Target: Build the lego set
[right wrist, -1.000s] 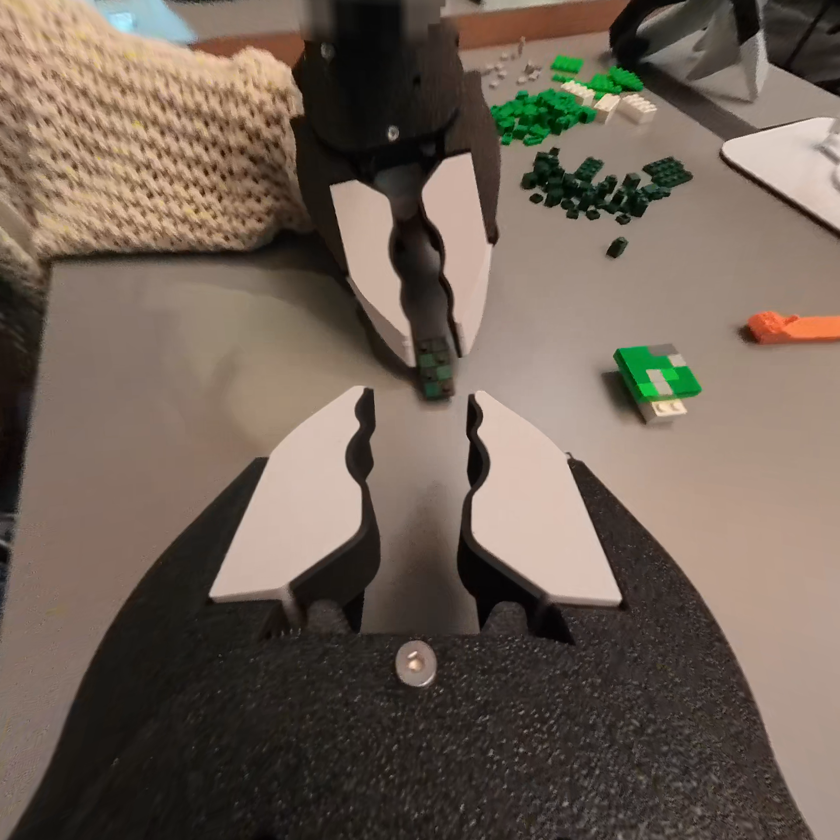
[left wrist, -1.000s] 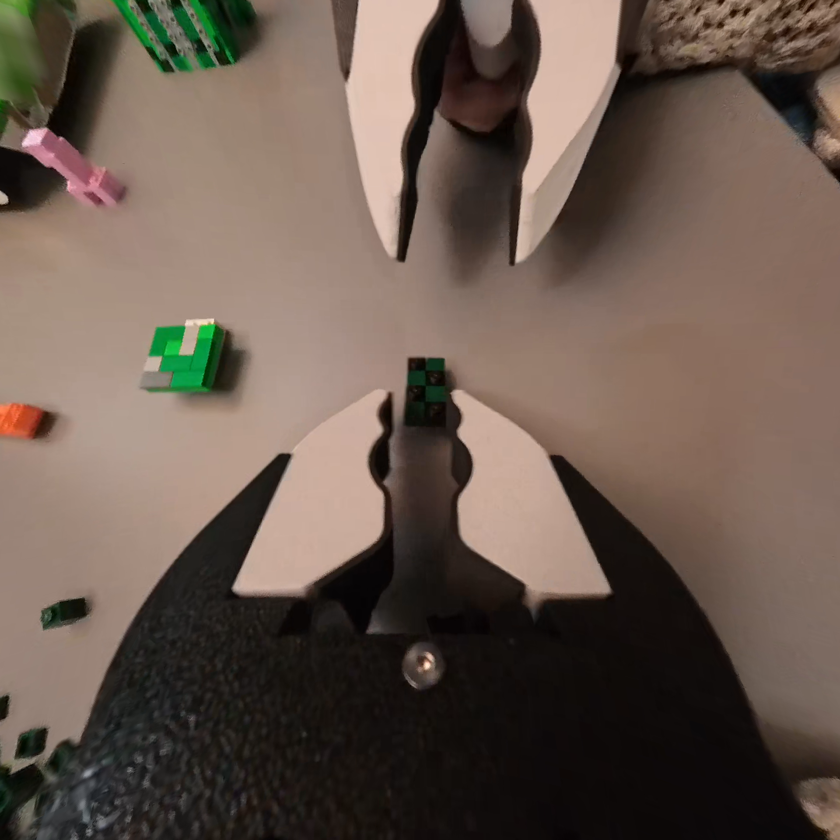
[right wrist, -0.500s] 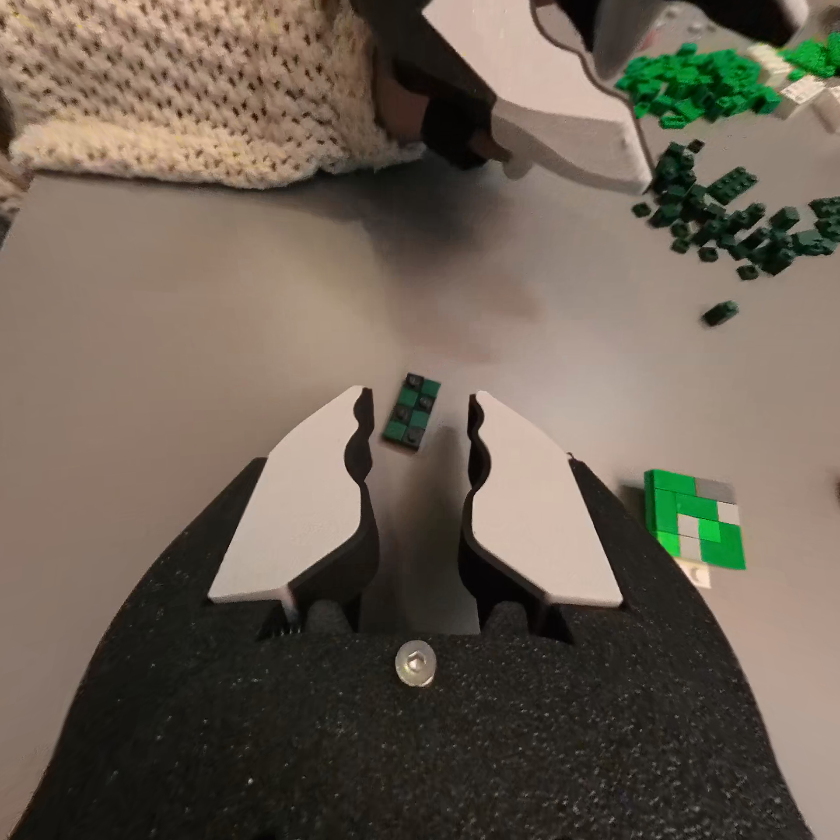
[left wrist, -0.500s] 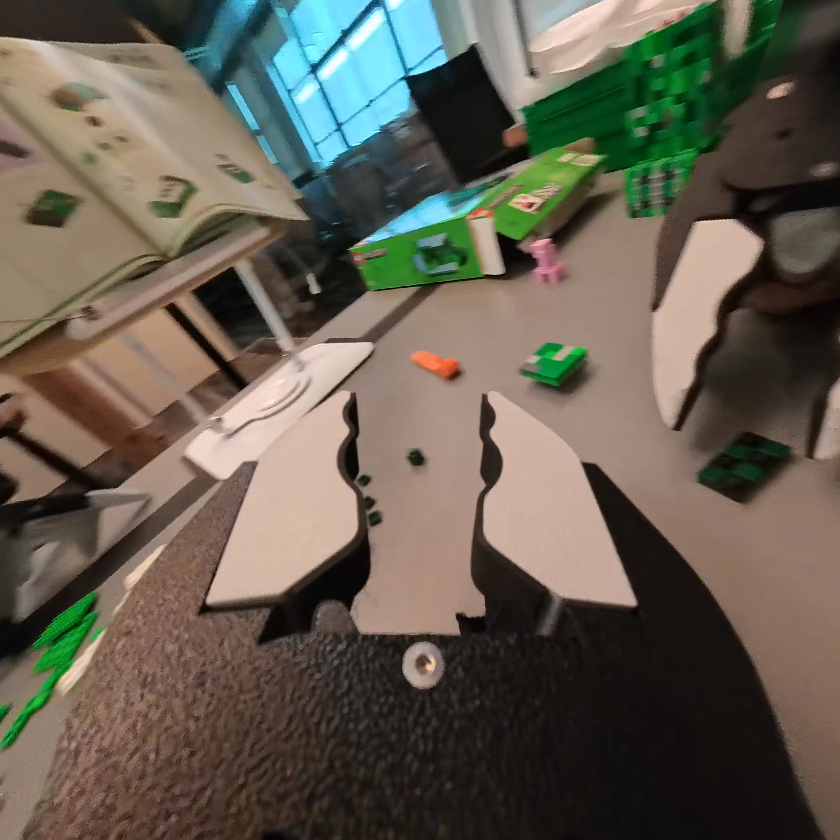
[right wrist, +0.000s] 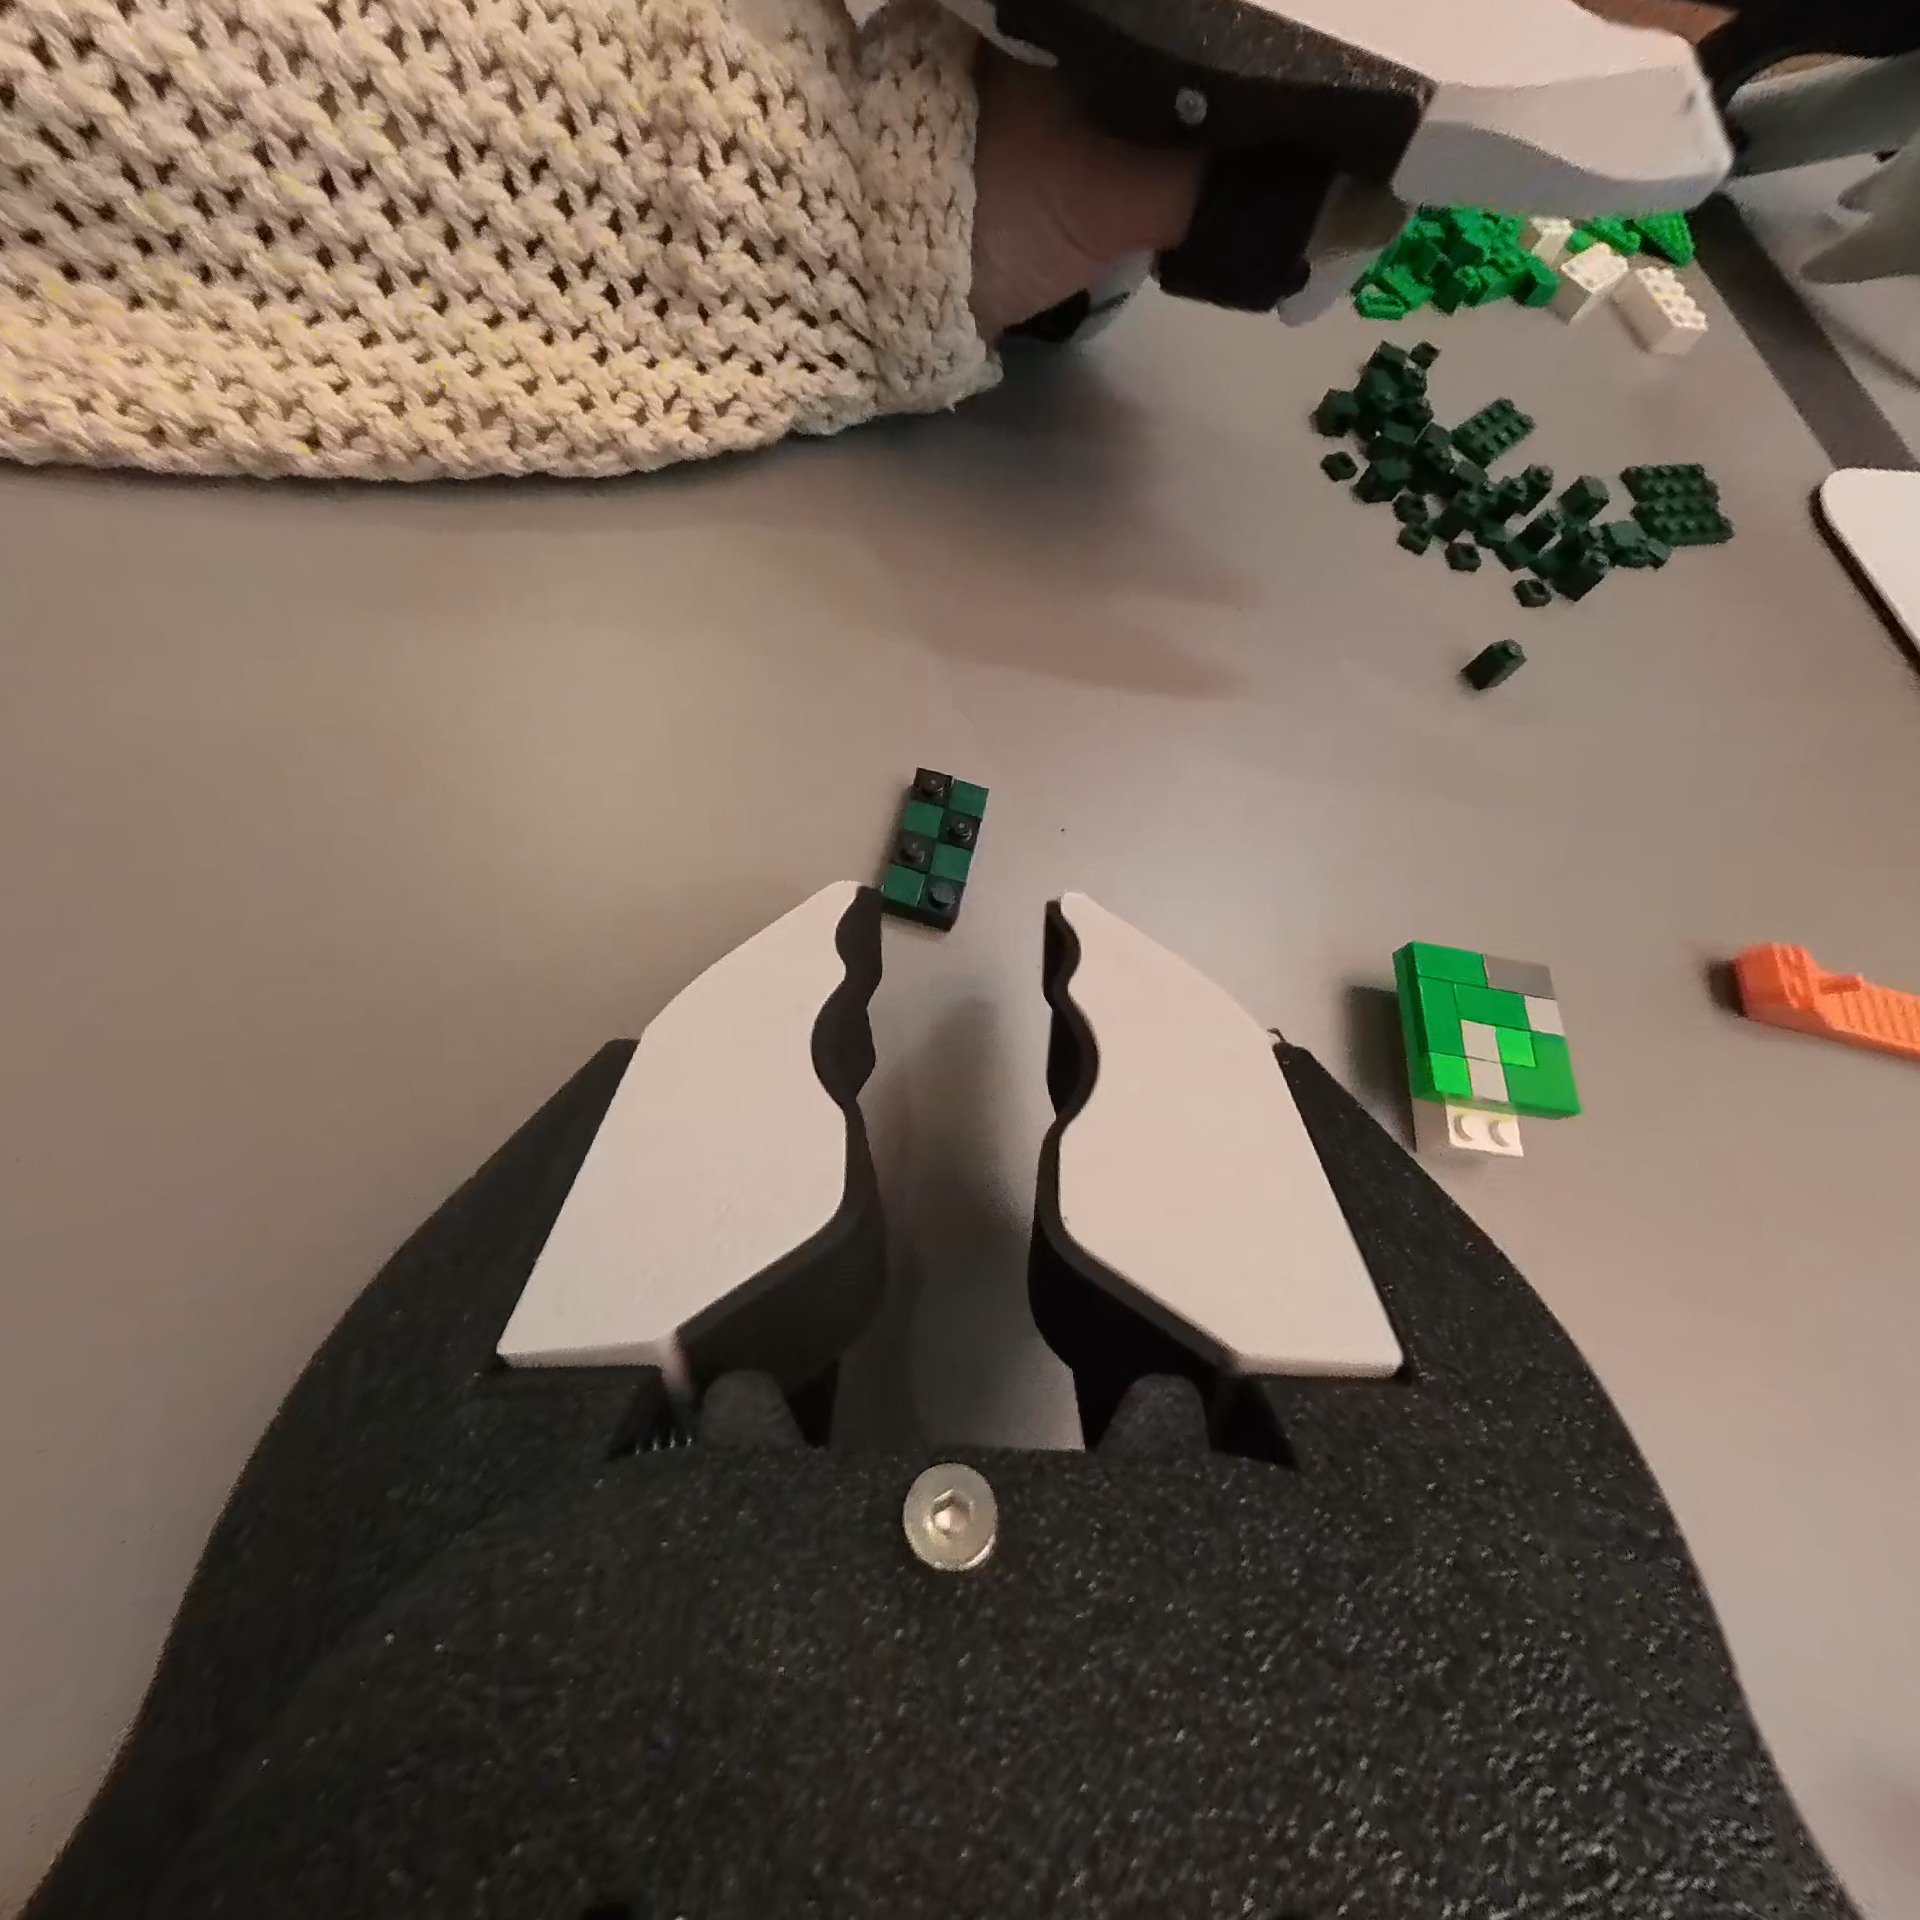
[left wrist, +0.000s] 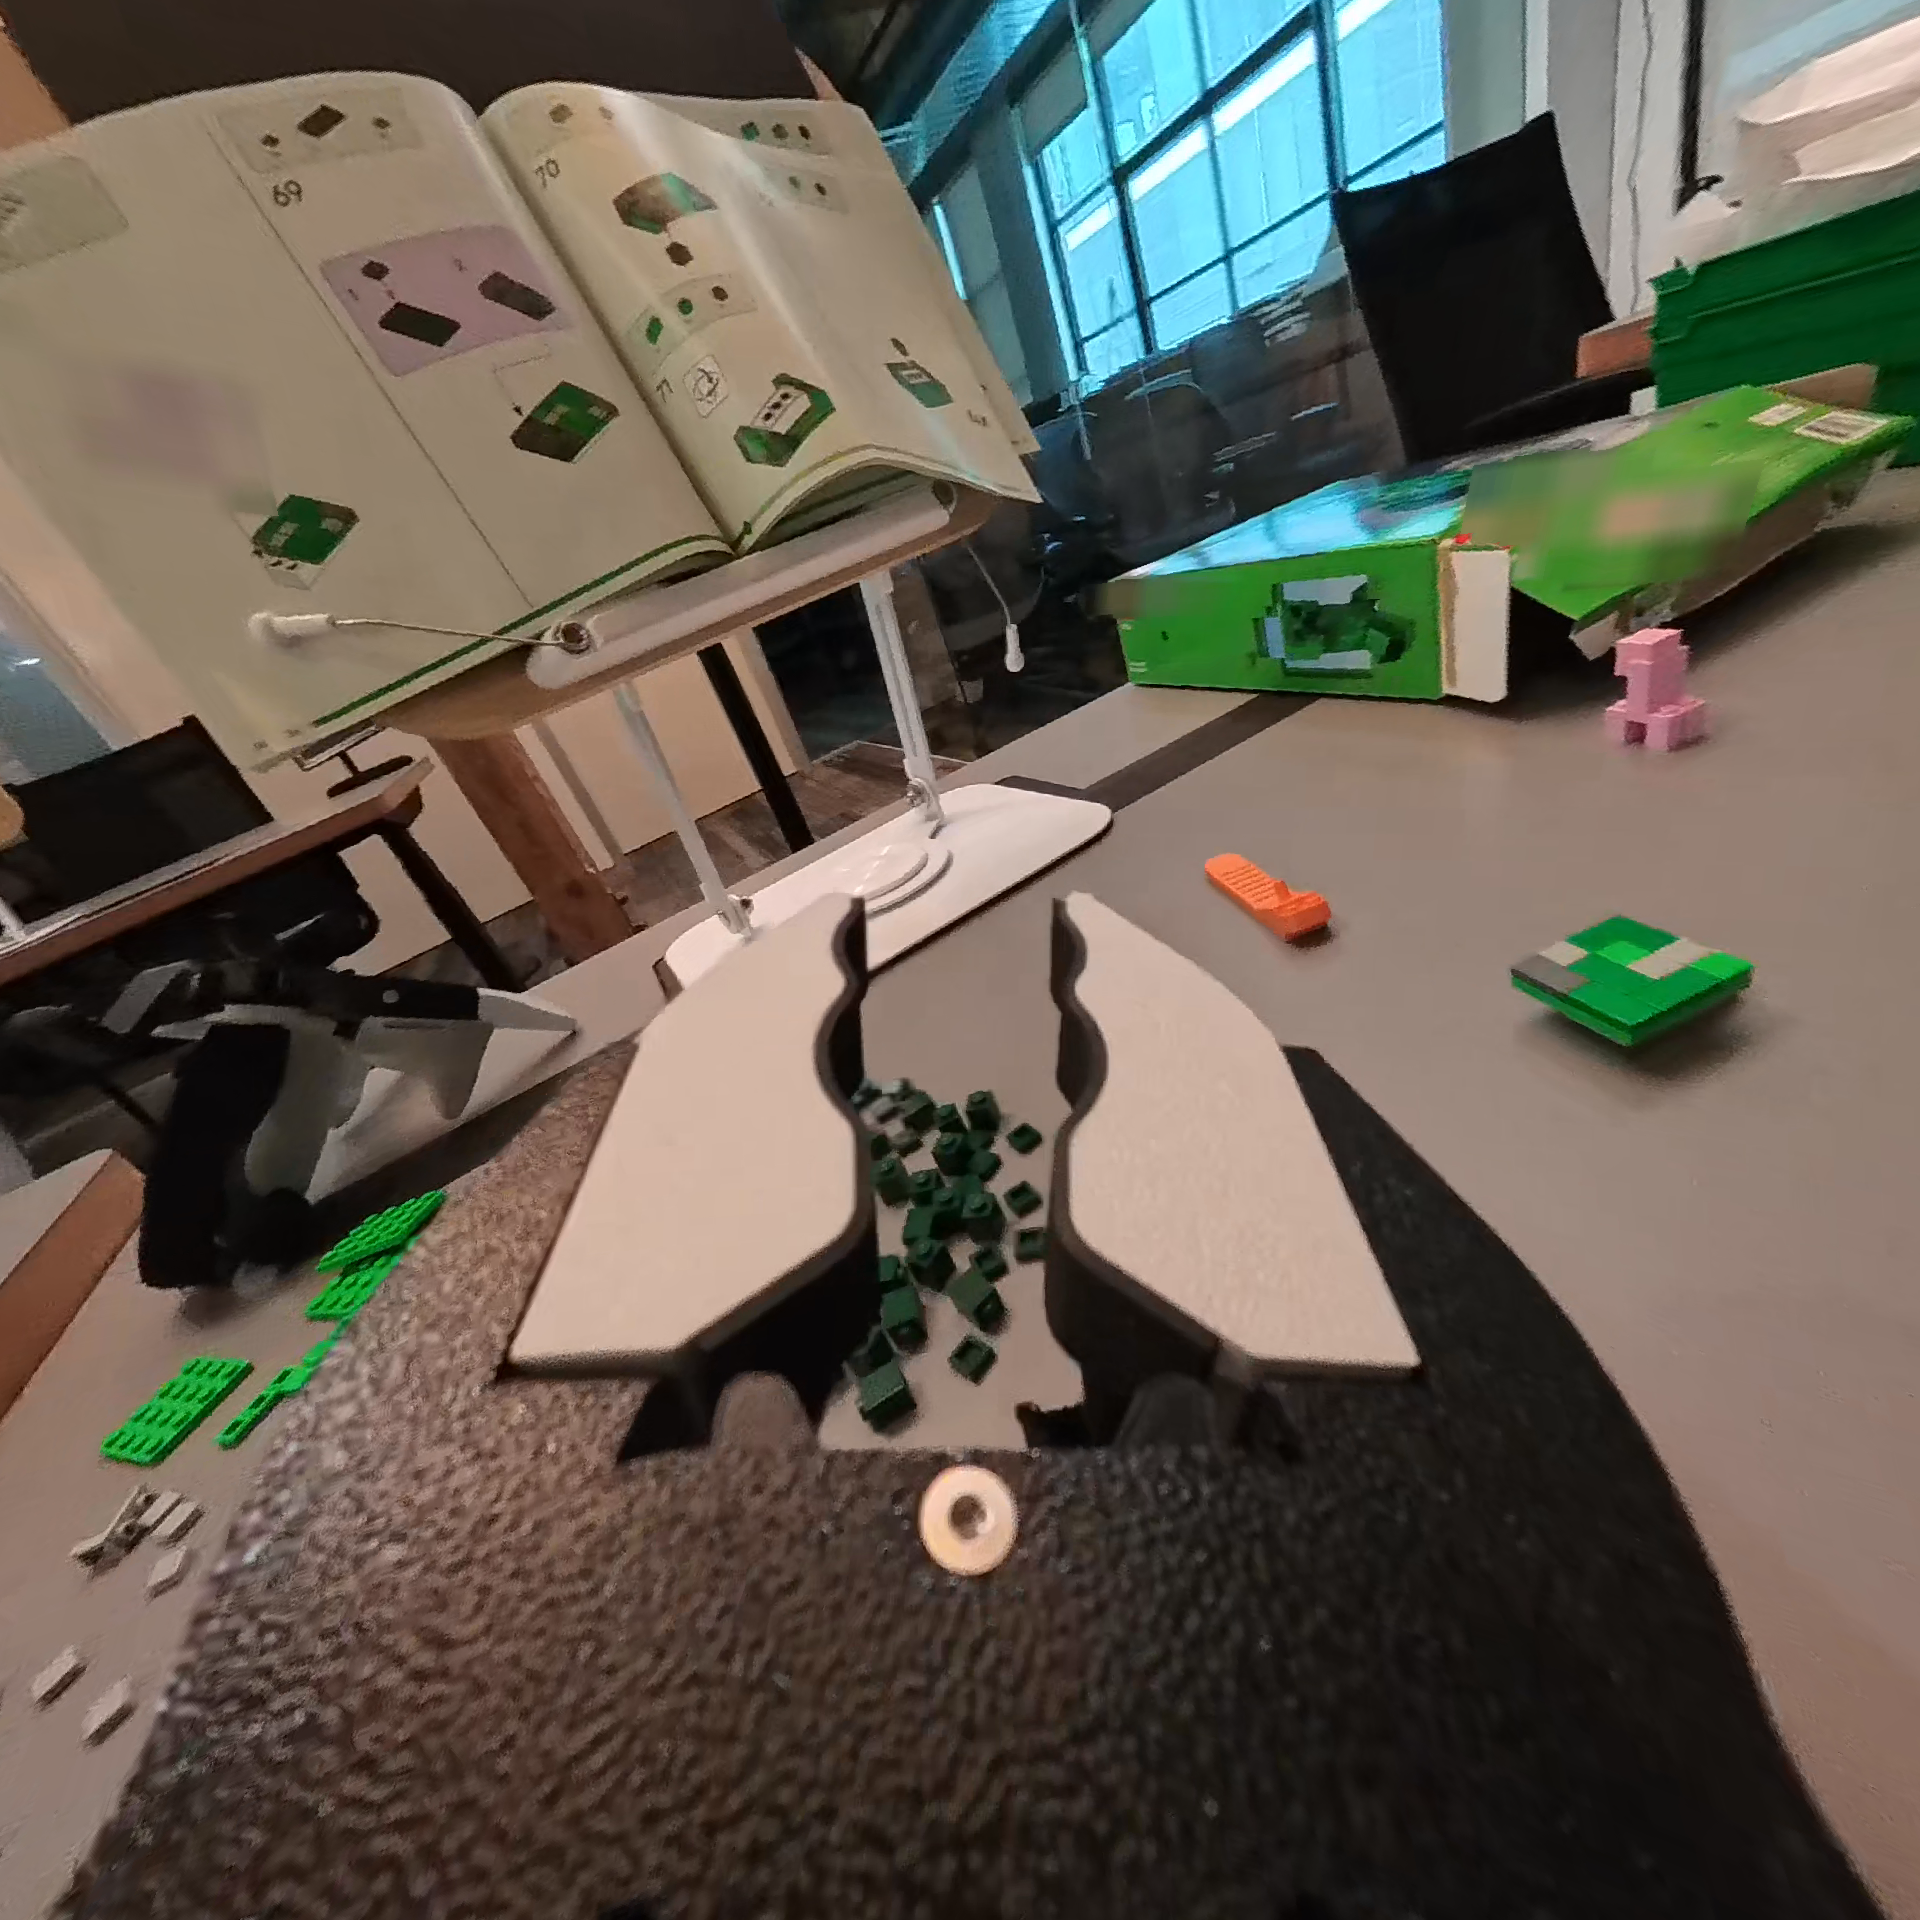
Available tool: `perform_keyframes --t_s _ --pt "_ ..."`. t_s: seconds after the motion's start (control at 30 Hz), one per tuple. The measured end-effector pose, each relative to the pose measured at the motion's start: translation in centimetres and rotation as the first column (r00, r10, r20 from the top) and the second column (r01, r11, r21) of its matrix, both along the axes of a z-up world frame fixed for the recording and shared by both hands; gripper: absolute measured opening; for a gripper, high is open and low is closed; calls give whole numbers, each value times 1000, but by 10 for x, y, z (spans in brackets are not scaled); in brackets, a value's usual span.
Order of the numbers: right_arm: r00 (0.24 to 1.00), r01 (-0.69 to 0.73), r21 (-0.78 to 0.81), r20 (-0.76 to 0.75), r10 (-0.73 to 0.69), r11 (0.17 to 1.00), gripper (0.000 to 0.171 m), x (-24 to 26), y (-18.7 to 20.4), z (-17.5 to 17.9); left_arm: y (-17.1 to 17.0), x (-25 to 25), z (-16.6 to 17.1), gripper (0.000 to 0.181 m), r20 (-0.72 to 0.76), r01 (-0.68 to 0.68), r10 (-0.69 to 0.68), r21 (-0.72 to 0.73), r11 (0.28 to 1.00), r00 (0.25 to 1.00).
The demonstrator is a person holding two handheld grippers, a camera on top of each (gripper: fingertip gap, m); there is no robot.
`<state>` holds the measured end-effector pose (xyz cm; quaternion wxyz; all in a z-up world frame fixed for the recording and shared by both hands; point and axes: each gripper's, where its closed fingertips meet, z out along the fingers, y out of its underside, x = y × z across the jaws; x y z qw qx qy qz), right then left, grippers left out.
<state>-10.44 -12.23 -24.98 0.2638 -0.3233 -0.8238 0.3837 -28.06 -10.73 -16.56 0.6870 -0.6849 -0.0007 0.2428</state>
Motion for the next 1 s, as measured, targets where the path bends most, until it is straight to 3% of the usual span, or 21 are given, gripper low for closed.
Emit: perform_keyframes --t_s 0.2,0.57,0.67,0.73,1.0 --pt "998 24 11 62 -24 1000 31 -4 -5 -8 5 20 -2 33 -21 124 -125 -14 992 992" --pt "981 66 -7 183 -63 998 30 -11 -15 -15 15 38 -12 32 -135 151 -166 -115 982 977" --pt "969 62 32 238 -67 998 23 -8 -17 -19 15 37 -14 20 -123 142 -158 -134 981 980" --pt "968 67 63 238 -80 996 17 -9 -17 -19 15 36 -15 21 -111 141 -156 -131 981 981" --pt "976 103 97 184 -120 990 17 -11 -6 -17 17 40 -17 24 -149 140 -164 -161 977 975"
